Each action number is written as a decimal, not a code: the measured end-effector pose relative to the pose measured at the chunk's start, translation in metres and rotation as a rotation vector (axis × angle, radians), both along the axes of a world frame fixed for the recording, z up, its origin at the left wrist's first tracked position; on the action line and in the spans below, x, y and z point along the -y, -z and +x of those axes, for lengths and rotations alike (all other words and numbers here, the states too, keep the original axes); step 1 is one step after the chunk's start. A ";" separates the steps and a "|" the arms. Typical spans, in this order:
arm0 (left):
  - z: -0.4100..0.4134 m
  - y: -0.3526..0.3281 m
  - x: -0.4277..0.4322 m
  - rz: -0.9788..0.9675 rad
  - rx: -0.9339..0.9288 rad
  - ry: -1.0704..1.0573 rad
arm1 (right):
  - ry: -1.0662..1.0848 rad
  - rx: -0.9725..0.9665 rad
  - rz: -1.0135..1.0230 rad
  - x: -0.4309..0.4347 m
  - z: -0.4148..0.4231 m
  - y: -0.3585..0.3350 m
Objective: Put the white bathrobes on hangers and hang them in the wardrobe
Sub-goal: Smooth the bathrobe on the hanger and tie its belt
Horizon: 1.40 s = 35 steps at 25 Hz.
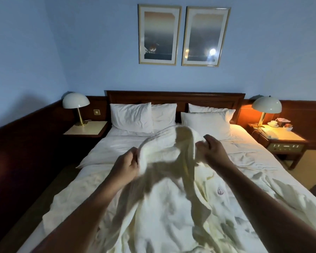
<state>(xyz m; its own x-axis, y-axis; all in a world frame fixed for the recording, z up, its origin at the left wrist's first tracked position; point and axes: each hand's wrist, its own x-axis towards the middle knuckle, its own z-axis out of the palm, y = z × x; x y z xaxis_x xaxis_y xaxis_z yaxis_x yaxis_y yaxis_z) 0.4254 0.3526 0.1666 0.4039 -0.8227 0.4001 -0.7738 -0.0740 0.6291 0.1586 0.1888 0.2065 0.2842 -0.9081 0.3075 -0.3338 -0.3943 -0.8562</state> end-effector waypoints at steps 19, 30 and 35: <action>0.005 -0.294 0.035 -0.208 0.762 -0.530 | 0.365 -0.507 -0.472 -0.003 0.039 -0.239; 0.012 -0.394 -0.002 -0.385 0.909 -0.638 | 0.420 -0.407 -0.680 -0.012 0.024 -0.306; 0.012 -0.438 -0.019 -0.460 0.949 -0.689 | 0.600 -0.423 -0.881 -0.024 0.013 -0.364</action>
